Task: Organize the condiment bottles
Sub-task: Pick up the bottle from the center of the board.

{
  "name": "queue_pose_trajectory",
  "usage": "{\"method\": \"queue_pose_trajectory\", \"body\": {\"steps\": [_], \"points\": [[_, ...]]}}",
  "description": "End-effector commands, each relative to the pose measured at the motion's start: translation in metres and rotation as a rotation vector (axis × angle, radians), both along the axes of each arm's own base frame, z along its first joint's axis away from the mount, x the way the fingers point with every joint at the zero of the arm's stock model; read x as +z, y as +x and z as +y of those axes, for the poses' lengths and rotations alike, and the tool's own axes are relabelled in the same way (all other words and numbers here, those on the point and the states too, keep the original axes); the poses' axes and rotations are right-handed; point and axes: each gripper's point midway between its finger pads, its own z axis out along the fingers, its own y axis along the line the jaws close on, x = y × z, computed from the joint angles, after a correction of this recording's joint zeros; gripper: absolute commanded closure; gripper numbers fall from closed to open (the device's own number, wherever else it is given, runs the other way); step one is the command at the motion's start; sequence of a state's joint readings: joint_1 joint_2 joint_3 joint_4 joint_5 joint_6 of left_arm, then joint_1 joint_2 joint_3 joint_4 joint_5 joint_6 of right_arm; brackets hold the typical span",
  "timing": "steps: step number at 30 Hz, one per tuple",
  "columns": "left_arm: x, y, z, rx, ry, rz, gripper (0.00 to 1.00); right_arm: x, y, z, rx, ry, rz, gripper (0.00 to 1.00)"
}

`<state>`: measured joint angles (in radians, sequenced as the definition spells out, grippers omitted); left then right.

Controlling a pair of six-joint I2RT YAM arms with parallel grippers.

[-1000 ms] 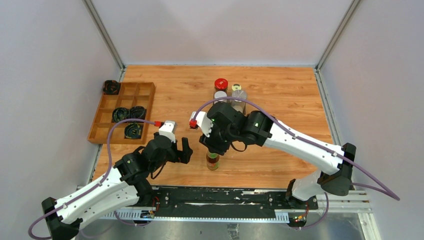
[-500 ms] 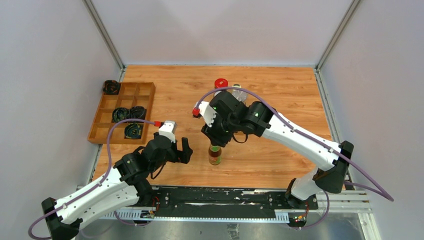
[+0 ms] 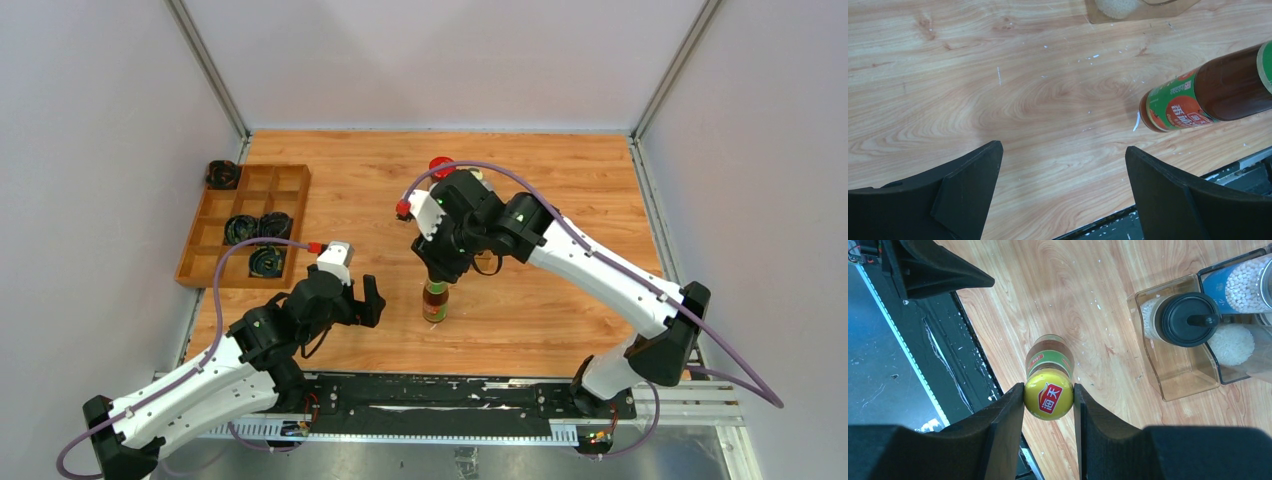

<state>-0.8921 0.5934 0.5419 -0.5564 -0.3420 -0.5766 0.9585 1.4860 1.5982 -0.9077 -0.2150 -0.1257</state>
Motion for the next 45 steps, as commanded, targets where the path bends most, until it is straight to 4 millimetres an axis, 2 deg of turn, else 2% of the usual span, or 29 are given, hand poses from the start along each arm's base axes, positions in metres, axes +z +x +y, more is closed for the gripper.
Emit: {"method": "queue_pose_trajectory", "body": {"steps": [1, 25, 45], "points": [[-0.005, -0.001, 0.002, 0.006, 0.0, 0.01, 0.0, 0.028, 0.005, 0.003, 0.004, 0.086, -0.023, 0.69], [-0.008, -0.002, 0.001, 0.008, 0.002, 0.023, 0.0, 0.037, 0.033, -0.009, -0.058, 0.092, -0.031, 0.7], [-0.011, -0.002, 0.001, 0.008, 0.0, 0.027, 0.0, 0.055, 0.047, -0.025, -0.103, 0.096, -0.061, 0.7]]}}
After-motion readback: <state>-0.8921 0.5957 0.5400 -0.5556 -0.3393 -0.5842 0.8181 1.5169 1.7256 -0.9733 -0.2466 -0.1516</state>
